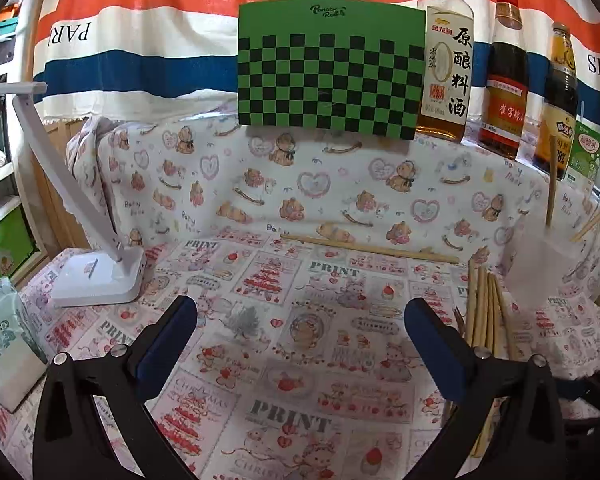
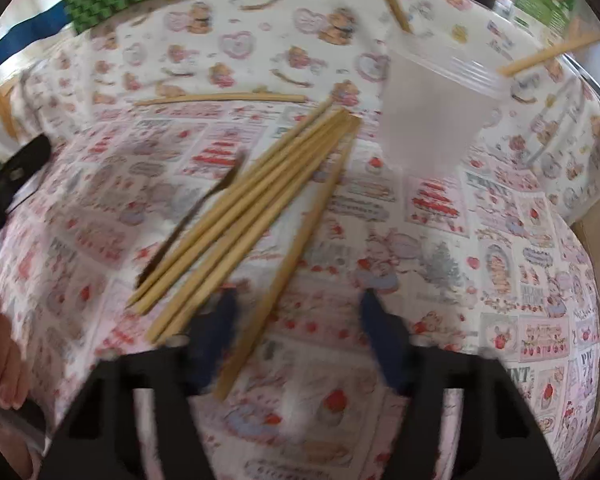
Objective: Organize utensils
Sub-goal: 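Lower the right tool to the chopstick pile and grasp another chopstick, then grasp a chopstick with the left tool while the right tool lifts its chopstick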
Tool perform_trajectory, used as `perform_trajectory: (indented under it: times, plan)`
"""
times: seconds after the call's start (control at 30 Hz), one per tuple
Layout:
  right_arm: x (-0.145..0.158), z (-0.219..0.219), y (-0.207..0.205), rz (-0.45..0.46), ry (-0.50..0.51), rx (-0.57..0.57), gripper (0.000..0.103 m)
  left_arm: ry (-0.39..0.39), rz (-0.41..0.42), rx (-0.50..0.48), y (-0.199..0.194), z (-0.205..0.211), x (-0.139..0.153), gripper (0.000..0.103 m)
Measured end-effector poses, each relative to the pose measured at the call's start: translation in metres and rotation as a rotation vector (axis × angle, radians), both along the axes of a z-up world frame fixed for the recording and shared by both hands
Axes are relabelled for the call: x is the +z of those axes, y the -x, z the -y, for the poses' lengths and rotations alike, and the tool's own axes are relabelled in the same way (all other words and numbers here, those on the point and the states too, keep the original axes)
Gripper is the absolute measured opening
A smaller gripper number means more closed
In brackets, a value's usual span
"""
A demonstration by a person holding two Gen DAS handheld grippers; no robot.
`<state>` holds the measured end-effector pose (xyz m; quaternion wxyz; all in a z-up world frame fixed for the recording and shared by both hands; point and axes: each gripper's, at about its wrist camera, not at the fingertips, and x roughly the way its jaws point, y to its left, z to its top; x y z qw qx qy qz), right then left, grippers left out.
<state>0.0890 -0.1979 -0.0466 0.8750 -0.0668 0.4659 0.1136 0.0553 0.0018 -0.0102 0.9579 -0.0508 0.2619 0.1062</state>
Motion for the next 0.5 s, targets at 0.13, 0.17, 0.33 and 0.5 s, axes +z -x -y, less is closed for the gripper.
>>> perform_trajectory:
  times: [0.13,0.17,0.33,0.5]
  plan:
    - [0.001,-0.008,0.004,0.038,0.034,0.023,0.014,-0.040,0.025,0.041,0.003,0.001,0.002,0.103]
    - [0.001,-0.008,0.004,0.039,0.038,0.026,0.013,-0.047,0.029,0.052,0.004,0.000,0.002,0.103]
    - [0.017,0.011,0.003,0.070,-0.020,-0.049,0.007,-0.050,-0.012,0.043,-0.002,-0.002,-0.004,0.103]
    - [0.053,0.043,0.013,0.249,-0.138,-0.105,0.007,-0.045,-0.071,-0.035,-0.008,0.009,-0.012,0.103]
